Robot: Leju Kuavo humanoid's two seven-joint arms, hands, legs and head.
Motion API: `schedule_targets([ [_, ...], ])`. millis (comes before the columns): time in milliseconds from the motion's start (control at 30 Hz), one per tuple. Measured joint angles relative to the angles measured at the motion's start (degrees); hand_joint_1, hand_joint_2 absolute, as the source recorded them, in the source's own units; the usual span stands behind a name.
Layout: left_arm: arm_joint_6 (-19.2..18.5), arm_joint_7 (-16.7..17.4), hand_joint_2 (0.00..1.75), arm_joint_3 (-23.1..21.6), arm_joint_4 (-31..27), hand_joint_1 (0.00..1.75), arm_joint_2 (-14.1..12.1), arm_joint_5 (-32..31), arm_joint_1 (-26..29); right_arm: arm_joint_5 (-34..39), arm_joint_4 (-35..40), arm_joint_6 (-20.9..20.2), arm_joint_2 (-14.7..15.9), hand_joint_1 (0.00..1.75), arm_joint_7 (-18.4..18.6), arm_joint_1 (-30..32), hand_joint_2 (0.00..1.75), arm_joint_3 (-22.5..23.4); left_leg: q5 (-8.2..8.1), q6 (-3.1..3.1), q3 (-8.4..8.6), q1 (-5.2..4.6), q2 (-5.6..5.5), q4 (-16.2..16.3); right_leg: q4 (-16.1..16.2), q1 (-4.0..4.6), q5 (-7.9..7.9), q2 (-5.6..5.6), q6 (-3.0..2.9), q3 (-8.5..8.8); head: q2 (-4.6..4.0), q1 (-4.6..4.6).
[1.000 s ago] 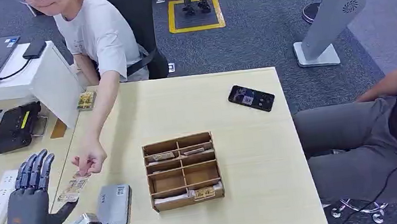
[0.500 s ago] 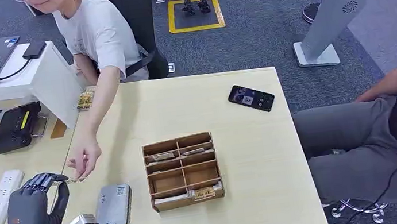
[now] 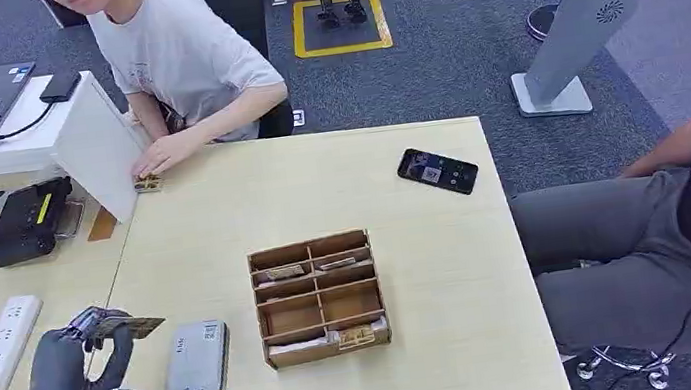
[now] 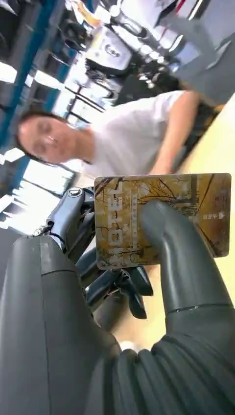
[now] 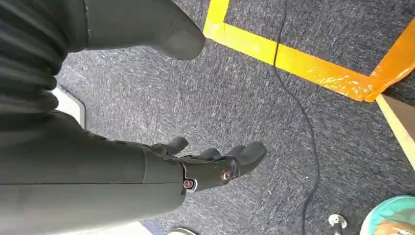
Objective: Pass the card to the sensor for recognition and then transmit it.
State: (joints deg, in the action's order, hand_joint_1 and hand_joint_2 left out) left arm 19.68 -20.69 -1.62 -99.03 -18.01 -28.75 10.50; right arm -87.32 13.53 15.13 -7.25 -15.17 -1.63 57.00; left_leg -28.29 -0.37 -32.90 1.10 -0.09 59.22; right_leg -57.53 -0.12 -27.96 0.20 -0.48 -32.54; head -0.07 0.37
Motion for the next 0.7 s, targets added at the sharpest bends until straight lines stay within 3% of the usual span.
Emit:
schedule_targets([
  [100, -15.0, 5.3, 1.75, 0.0, -0.8, 1.75, 1.7, 15.3, -0.3, 1.5, 0.2, 0.3, -0.3, 0.00, 0.0, 0.3, 1.75, 0.0, 0.00, 0.00, -0.01, -0.01, 0.00, 0.0, 0.0, 0.00, 0.00, 0.00, 0.00, 0.01, 0.00, 0.02],
  [167, -19.5, 8.0, 1.75, 0.0, -1.4, 1.75, 2.4, 20.1, -0.4, 1.8, 0.6, 0.3, -0.6, 0.00, 0.0, 0.6, 1.75, 0.0, 0.00, 0.00, 0.00, -0.01, 0.01, 0.0, 0.0, -0.01, 0.01, 0.02, 0.00, 0.00, 0.00, 0.02],
  [367, -19.6, 11.3, 1.75, 0.0, -1.5, 1.75, 4.2, 21.5, -1.7, 2.0, 1.0, 0.3, -0.9, 0.00, 0.1, 1.1, 1.75, 0.0, 0.00, 0.00, 0.01, -0.01, 0.01, 0.0, 0.0, -0.01, 0.01, 0.01, 0.00, 0.00, 0.00, 0.00],
  [533, -14.6, 17.1, 1.75, 0.0, -0.7, 1.75, 5.4, 19.7, -3.5, 2.2, 1.6, 0.7, -1.1, 0.00, 0.3, 1.1, 1.75, 0.0, 0.00, 0.00, 0.00, -0.01, 0.00, 0.0, 0.0, -0.01, 0.01, 0.00, 0.00, 0.00, 0.00, 0.02],
  [700, -10.0, 18.3, 1.75, 0.0, 2.7, 1.75, 6.1, 16.9, -5.0, 2.5, 1.8, 1.1, -1.1, 0.00, 0.5, 1.1, 1.75, 0.0, 0.00, 0.00, 0.02, -0.01, 0.02, 0.0, 0.0, -0.01, 0.02, 0.01, -0.01, 0.00, 0.00, 0.00],
])
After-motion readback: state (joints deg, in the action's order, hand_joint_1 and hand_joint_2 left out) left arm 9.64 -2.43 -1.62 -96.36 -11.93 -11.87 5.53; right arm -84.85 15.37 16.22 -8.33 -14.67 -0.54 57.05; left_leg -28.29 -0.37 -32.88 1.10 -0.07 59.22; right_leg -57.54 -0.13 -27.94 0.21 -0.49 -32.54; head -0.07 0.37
